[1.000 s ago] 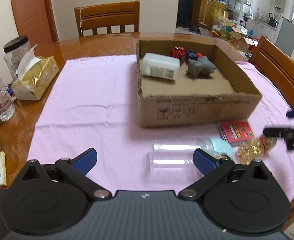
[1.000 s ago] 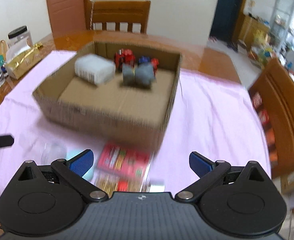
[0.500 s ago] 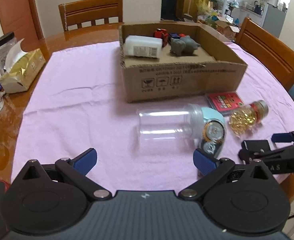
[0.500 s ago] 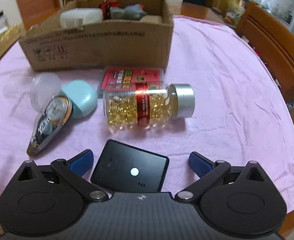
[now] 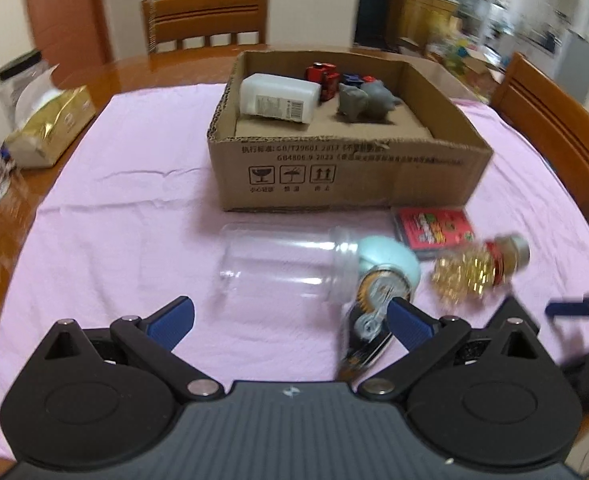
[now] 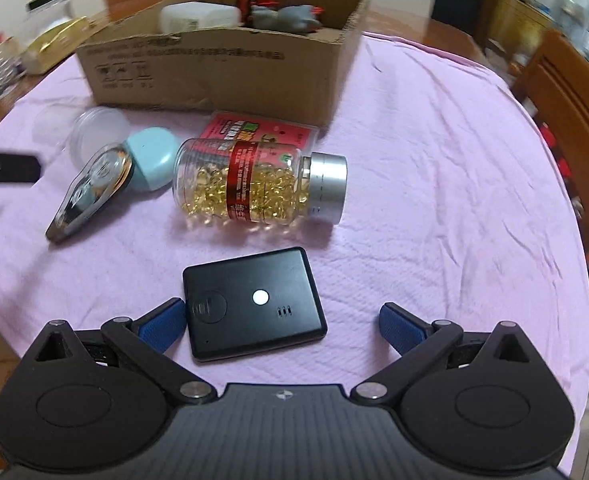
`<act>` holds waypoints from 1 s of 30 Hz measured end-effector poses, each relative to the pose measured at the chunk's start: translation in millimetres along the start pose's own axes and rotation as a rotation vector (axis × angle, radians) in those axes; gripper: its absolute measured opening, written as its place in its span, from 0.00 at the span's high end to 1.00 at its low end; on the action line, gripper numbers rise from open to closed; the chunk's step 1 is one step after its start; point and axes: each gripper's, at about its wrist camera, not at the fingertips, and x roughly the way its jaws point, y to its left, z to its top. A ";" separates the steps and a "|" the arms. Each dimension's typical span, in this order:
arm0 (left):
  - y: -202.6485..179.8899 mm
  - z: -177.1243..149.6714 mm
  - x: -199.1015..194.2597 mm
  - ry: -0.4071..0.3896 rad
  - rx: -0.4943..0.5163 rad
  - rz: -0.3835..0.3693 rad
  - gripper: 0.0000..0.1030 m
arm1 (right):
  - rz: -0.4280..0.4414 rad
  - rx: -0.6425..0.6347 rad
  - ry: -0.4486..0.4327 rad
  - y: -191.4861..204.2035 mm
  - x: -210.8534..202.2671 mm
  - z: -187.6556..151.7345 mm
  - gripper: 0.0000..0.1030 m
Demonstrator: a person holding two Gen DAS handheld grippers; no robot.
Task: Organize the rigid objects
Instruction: 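Move the right tool to the black square device while the left tool approaches the correction tape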
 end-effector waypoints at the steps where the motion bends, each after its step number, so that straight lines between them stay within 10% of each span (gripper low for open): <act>1: -4.0 2.6 1.6 0.000 -0.028 0.010 0.01 | 0.009 -0.014 -0.004 -1.0 0.7 -0.1 0.00; 16: -45.3 15.8 36.8 0.034 -0.250 0.176 0.01 | 0.121 -0.192 -0.052 -9.4 -4.7 -5.5 0.00; 30: -45.1 -24.6 21.7 0.110 -0.158 0.209 0.01 | 0.152 -0.235 -0.067 -14.1 -5.3 -11.4 0.00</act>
